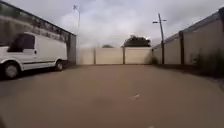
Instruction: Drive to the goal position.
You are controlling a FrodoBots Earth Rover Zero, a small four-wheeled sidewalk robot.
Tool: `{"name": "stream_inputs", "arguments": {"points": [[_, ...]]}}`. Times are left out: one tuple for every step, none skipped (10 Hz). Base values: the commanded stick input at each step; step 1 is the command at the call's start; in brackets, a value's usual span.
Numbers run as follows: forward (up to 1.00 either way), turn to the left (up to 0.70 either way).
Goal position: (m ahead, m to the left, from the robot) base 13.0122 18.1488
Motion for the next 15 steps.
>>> {"name": "stream_inputs", "arguments": {"points": [[0.70, 0.00], [0.70, 0.00], [0.70, 0.00], [0.70, 0.00], [0.70, 0.00], [0.70, 0.00], [0.70, 0.00], [0.70, 0.00], [0.70, 0.00], [0.70, 0.00], [0.70, 0.00], [0.70, 0.00], [0.70, 0.00], [0.70, 0.00], [0.70, 0.00]]}}
